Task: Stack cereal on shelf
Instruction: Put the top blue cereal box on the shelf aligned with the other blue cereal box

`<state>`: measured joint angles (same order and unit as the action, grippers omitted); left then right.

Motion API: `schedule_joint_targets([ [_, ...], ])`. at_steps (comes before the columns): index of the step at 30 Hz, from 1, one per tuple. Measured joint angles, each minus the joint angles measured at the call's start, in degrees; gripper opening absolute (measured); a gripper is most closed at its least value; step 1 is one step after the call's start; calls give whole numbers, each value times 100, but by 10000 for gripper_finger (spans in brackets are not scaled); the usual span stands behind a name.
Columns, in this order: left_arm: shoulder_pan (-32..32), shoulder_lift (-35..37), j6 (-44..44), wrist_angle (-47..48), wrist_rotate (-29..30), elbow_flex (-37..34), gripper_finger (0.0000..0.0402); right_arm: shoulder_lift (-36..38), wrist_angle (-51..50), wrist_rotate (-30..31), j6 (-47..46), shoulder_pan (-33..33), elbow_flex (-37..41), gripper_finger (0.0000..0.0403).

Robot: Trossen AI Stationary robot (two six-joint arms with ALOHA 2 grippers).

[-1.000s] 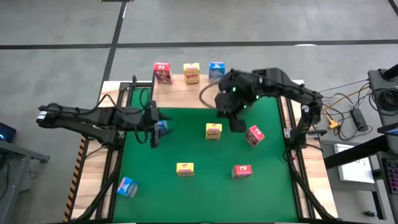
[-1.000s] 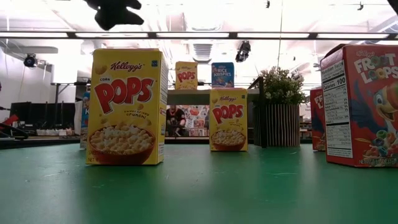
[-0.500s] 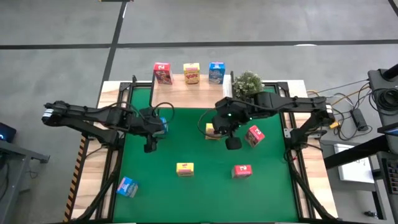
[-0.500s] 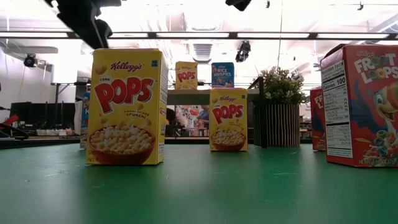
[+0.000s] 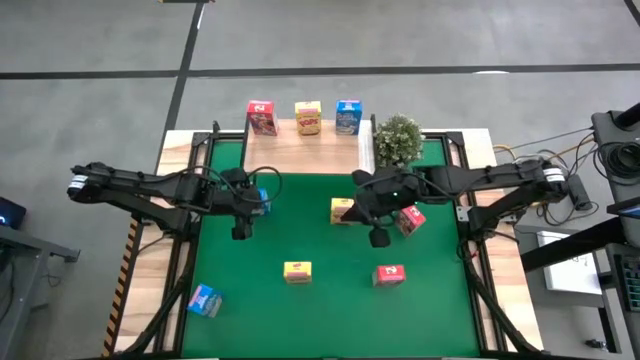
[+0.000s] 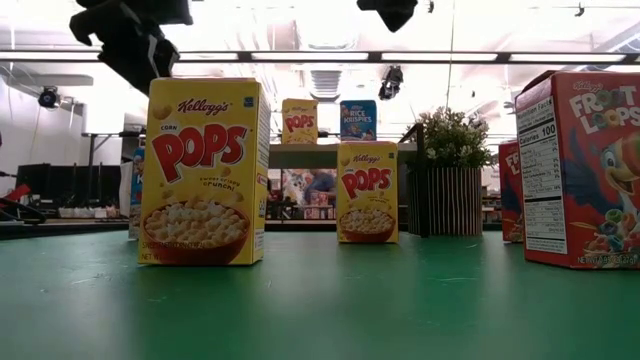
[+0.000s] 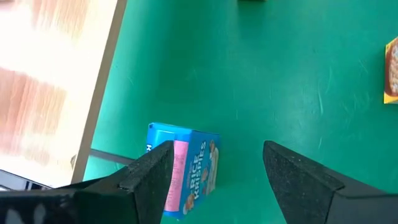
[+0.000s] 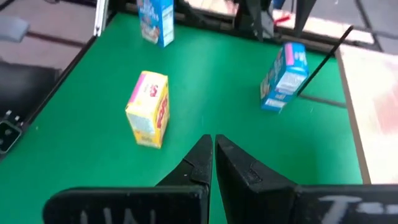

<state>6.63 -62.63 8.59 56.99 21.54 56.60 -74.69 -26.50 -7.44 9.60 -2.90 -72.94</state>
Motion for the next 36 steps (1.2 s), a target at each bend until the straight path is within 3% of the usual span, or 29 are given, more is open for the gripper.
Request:
schedule_joint_targets([
  [9, -68, -7, -78, -35, 50, -262, 251, 229, 658, -3, -104, 0, 708, 9],
  [14, -133, -32, -70, -112, 448, -532, 271, 229, 889, -1, -105, 0, 897, 9],
  [36, -276, -105, -511, -1132, 880, -1307, 278, 233, 907, 0, -125, 2, 945, 9],
])
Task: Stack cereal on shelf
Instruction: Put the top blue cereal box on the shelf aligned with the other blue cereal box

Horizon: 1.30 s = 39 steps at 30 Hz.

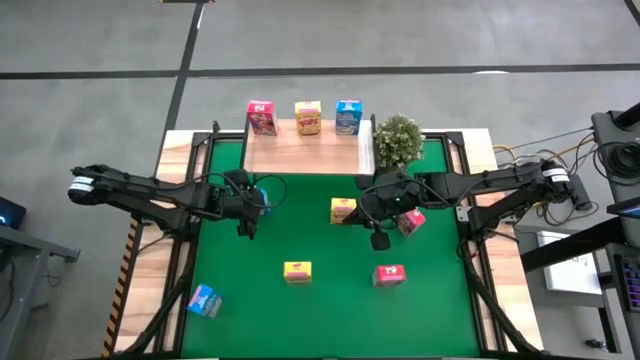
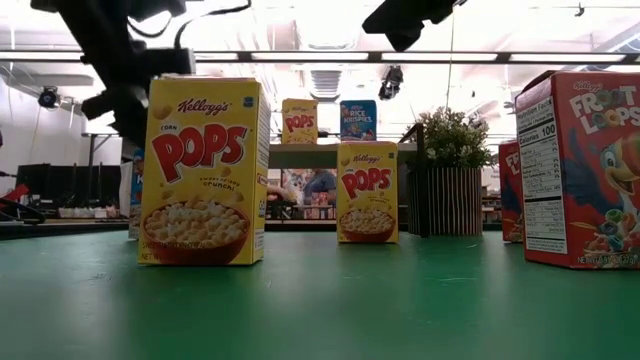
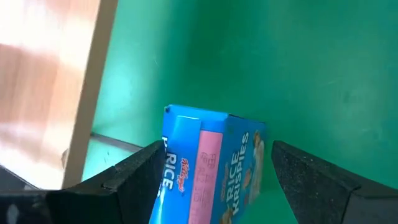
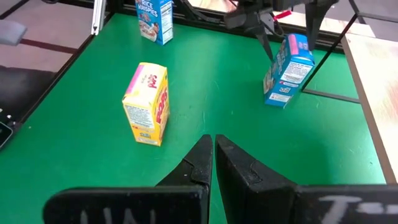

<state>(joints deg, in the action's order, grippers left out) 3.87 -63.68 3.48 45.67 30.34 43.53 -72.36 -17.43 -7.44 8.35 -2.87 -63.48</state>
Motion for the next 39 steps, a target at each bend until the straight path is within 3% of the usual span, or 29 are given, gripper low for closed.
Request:
schedule_joint_targets([
  [5, -28, 0, 11, -57, 289, -102, 278, 0, -2, 0, -102, 0, 0, 9],
  [11, -23, 0, 95, -171, -325, 64, 278, 0, -5, 2, -132, 0, 0, 9],
  [15, -23, 0, 35, -145, -390, 135, 278, 0, -7, 2, -132, 0, 0, 9],
  [28, -77, 3, -219, -205, 251, 11, 278, -2, -7, 4, -130, 0, 3, 9],
  [39, -170, 4, -329, -678, 298, -384, 278, -4, -7, 2, -132, 0, 7, 9],
])
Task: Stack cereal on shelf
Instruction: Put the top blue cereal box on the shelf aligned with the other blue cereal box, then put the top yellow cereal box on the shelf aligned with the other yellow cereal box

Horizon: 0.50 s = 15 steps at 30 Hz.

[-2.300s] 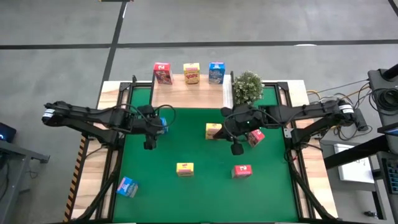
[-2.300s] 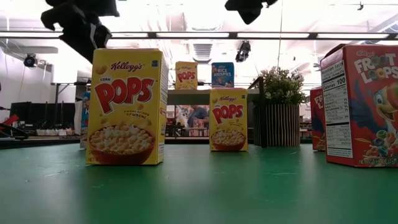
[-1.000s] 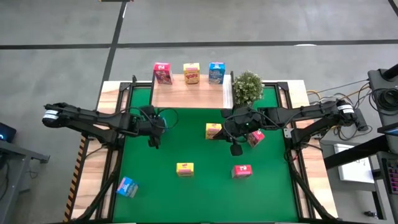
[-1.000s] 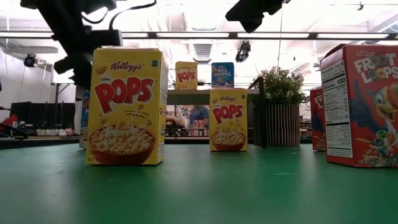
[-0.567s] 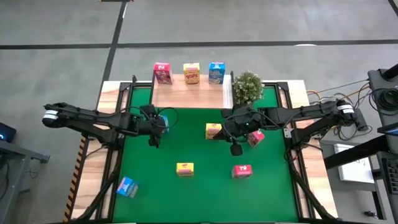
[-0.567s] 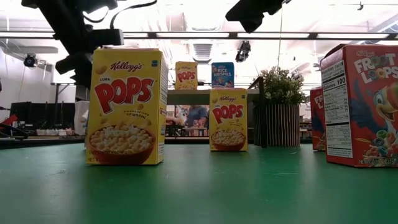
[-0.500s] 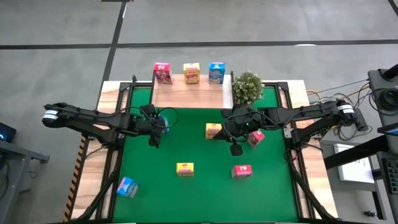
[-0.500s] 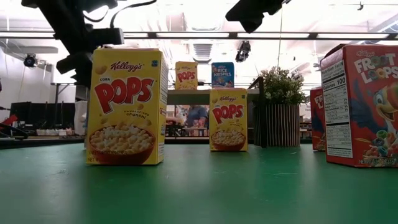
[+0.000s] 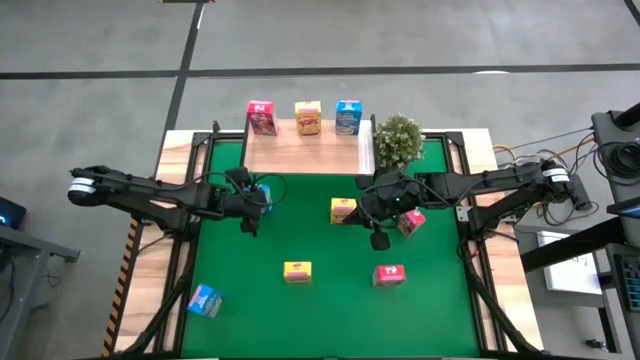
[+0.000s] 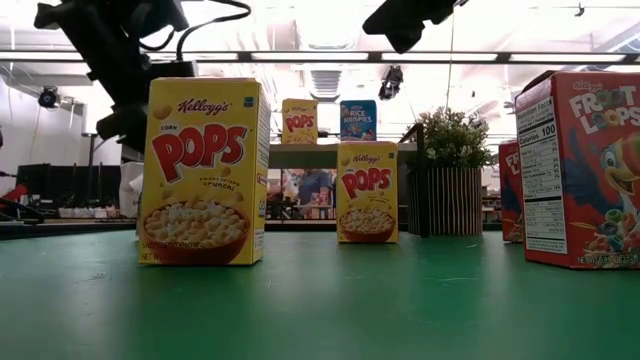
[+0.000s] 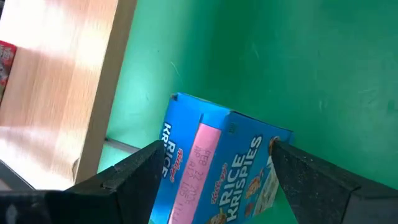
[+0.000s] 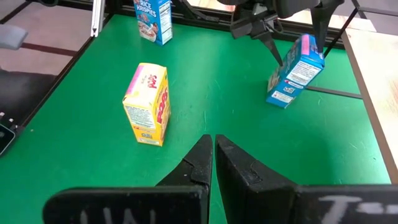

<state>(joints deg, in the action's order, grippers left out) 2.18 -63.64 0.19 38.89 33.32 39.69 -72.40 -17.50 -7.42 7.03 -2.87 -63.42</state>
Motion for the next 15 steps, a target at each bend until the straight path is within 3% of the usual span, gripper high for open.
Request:
schedule_joint_targets([
  [10, 13, 2, 347, -10, -789, 251, 278, -4, 0, 0, -52, 0, 0, 9],
  [15, 13, 2, 343, 23, -846, 454, 278, -4, 5, 2, -67, 0, 14, 9],
])
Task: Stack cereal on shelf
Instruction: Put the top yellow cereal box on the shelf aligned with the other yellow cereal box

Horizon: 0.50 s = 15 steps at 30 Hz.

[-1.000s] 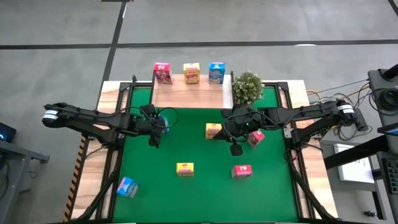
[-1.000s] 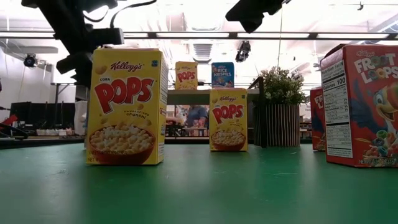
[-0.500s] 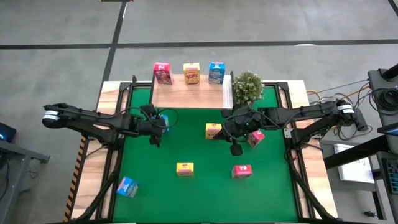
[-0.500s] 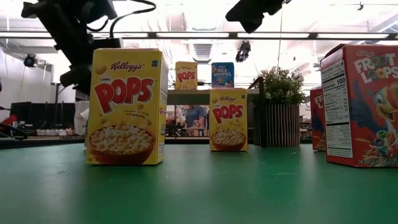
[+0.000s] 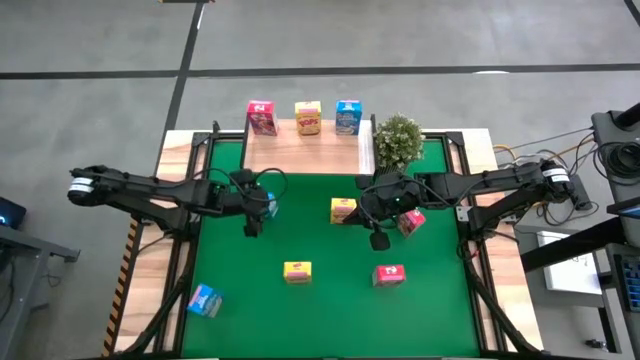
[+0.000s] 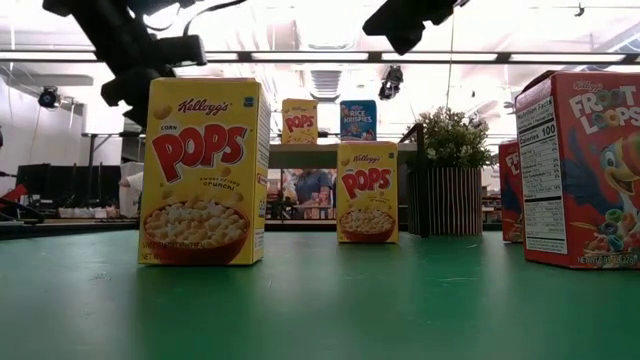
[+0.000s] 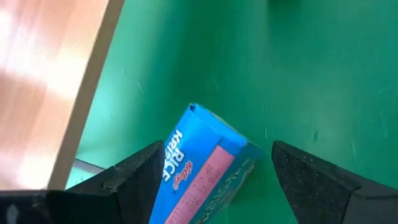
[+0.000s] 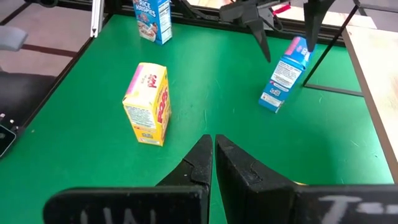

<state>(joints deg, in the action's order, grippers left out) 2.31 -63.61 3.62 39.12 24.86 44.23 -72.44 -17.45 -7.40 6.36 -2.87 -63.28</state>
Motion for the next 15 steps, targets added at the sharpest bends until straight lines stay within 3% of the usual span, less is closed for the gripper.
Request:
schedule_joint_targets([
  [7, 0, -4, -13, 3, 11, 15, 278, 0, 15, 66, -225, 0, 167, 9],
  [12, 0, 28, -12, -36, -166, 65, 278, 0, -15, 1045, -706, 2, 170, 14],
  [15, 23, 33, 55, -65, -364, 240, 278, 0, -56, 1122, -843, 24, 170, 36],
])
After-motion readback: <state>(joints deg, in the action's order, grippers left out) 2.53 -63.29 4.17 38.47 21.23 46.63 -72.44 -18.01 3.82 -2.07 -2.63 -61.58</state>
